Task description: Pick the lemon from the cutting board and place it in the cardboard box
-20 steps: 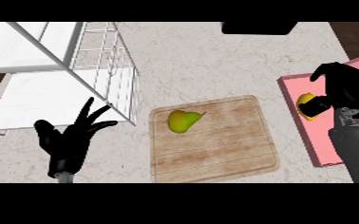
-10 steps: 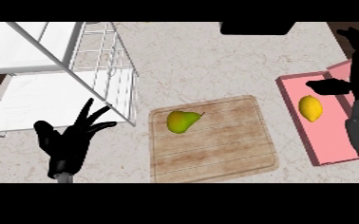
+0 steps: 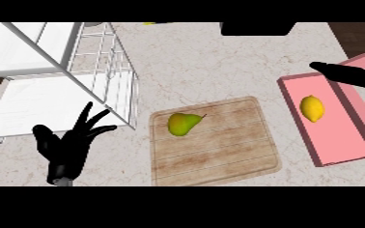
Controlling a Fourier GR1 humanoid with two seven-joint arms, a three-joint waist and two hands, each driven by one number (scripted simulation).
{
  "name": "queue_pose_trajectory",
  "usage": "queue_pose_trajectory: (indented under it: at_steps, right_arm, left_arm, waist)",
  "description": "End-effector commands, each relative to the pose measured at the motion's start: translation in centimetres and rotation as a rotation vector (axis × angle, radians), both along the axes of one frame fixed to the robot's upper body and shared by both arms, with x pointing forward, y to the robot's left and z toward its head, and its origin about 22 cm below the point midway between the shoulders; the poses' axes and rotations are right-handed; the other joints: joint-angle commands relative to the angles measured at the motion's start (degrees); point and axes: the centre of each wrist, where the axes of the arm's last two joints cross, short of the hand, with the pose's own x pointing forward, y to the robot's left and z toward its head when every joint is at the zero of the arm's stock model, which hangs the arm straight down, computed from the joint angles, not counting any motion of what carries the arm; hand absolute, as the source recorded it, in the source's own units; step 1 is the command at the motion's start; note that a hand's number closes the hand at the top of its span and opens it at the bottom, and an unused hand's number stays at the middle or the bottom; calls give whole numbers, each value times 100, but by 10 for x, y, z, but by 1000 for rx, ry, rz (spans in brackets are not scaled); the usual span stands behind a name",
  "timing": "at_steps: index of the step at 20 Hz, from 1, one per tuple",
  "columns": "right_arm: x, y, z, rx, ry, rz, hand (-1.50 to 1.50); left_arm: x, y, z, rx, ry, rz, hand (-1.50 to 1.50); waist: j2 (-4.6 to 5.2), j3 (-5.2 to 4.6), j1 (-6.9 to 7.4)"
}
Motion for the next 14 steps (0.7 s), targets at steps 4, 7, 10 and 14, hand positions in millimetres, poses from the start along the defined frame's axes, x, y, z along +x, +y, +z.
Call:
queue_pose_trajectory:
  at_steps: [4, 7, 10, 14]
  right_arm:
    - [-25, -34, 2, 252, -182, 17, -150]
    - [-41, -59, -7, 271, -223, -14, -150]
    - [-54, -75, -12, 270, -247, -34, -150]
    - [-74, -93, -21, 263, -268, -31, -150]
  left_arm:
    - [33, 12, 56, 34, -298, 32, 0]
    - [29, 8, 55, 24, -287, 8, 0]
    - [30, 10, 58, 39, -290, 36, 0]
    - [30, 1, 56, 25, -294, 29, 0]
  waist:
    - [-99, 101, -151]
    - [-77, 100, -112]
    - [-73, 98, -98]
    - [-70, 92, -110]
